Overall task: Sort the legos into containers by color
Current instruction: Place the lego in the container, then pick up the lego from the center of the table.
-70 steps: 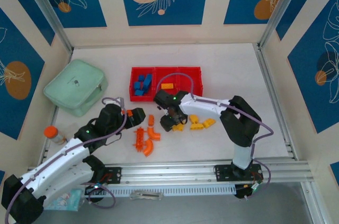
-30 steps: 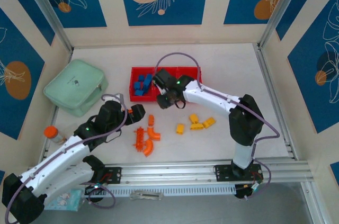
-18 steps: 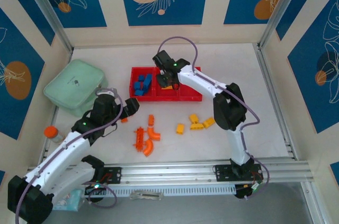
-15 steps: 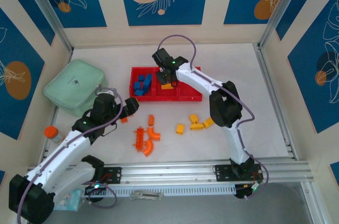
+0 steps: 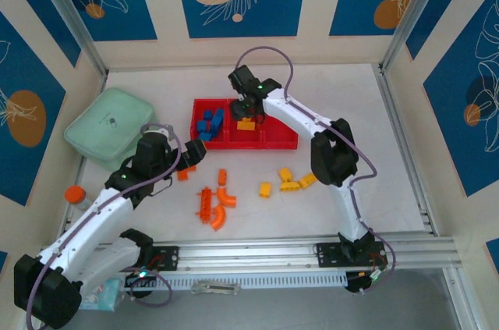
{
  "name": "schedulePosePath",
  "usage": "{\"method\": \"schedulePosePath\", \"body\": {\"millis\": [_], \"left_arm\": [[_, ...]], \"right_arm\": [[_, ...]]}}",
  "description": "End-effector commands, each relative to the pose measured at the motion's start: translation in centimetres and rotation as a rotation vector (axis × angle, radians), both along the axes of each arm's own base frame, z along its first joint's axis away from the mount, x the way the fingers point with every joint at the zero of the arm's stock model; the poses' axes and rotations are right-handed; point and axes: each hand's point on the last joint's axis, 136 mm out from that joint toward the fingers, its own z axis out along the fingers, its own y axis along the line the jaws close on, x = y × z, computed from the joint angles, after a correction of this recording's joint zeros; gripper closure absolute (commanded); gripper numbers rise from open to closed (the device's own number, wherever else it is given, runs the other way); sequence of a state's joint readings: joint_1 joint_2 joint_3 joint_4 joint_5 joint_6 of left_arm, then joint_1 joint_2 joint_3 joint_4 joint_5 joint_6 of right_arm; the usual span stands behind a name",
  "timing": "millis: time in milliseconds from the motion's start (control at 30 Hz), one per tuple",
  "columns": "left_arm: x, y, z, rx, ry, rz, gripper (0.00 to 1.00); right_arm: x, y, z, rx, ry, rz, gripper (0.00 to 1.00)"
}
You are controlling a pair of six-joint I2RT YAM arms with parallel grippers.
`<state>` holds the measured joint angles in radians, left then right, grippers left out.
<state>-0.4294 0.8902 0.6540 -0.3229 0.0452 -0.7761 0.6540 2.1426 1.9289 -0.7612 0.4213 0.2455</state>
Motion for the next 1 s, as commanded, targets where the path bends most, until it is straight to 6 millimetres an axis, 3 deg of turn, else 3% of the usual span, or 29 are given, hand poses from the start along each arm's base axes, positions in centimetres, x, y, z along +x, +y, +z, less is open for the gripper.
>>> {"method": "schedulePosePath", "body": {"millis": [0, 233, 467, 600, 767, 967], "left_arm": [[-0.5, -0.7, 0.8, -0.029, -0.011, -0.045, 0.01], [-1.9, -2.4, -0.3, -0.038, 0.015, -0.102, 0.01], [-3.3, -4.0, -1.2, -0.037, 0.016, -0.121, 0.01], [-3.9, -4.7, -1.8, -0.039, 0.015, -0.121, 0.01], [-4.4, -5.0, -2.3, -0.028, 0.014, -0.111, 0.01], [-4.7, -4.7, -2.9, -0.024, 0.012, -0.087, 0.01]], "right_arm": [[-3.6, 0.3, 3.5, 0.079, 0.001, 0.043, 0.30], [-11.4, -1.6, 2.5, 0.049, 0.091, 0.107, 0.26], [-18.6, -3.6, -0.5, -0.042, 0.189, 0.180, 0.23], [-21.7, -4.2, -2.6, -0.111, 0.218, 0.234, 0.20], [-23.9, -4.4, -5.0, -0.155, 0.257, 0.263, 0.18], [-25.0, -4.1, -7.1, -0.200, 0.274, 0.307, 0.16]]}}
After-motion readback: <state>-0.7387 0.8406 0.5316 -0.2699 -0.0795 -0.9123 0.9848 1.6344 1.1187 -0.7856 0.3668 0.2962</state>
